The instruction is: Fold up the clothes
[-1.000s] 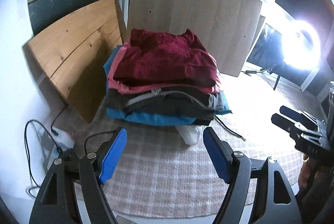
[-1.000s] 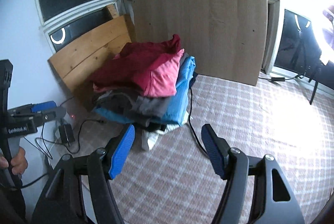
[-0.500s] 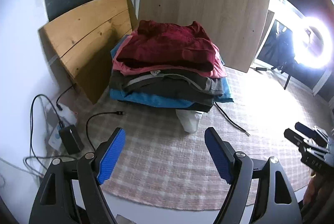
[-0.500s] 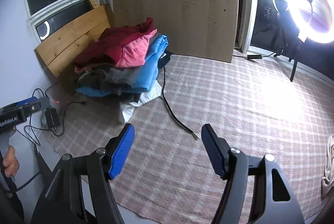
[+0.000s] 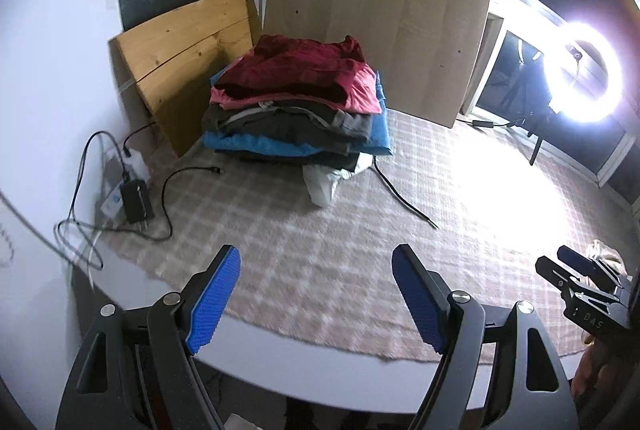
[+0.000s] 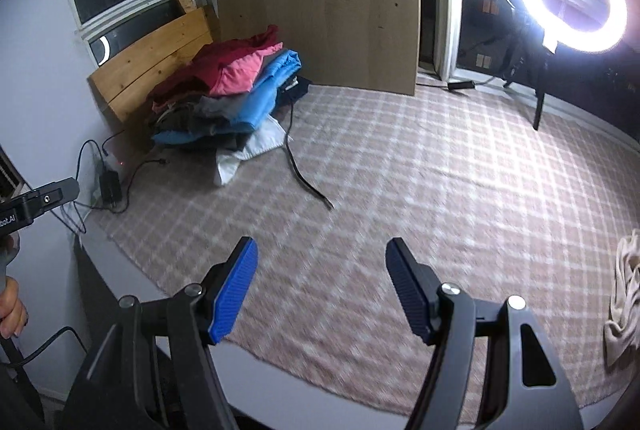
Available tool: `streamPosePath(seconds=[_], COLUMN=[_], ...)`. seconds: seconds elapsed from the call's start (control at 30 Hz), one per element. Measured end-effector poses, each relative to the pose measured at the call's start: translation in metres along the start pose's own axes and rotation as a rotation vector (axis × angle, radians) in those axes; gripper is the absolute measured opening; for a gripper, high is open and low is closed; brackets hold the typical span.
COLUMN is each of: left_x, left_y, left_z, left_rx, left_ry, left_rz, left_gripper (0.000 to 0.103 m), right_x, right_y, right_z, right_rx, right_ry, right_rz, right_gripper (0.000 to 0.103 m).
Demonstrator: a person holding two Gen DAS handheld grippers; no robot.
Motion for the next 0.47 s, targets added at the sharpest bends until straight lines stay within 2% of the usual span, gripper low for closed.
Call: streamPosePath(seconds=[0.47], left_x=[-0.053], left_y=[-0.05], left_z=[-0.033], left_rx=[0.031], left_ry=[-0.034], left_rz=[-0.034], left_gripper=[0.077], right_x=[-0.042], right_y=[-0.038], right_z=[-0.031], right_rx=[0.038], right_ry=[-0.026], right_rz=[-0.009], right_gripper=[0.066])
Point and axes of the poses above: each gripper's, at about its wrist camera, not at the fingertips, and y roughly the way its jaws point, z to its left, x to its top, the point moved 8 cm from there along y, roughly the way its jaws point
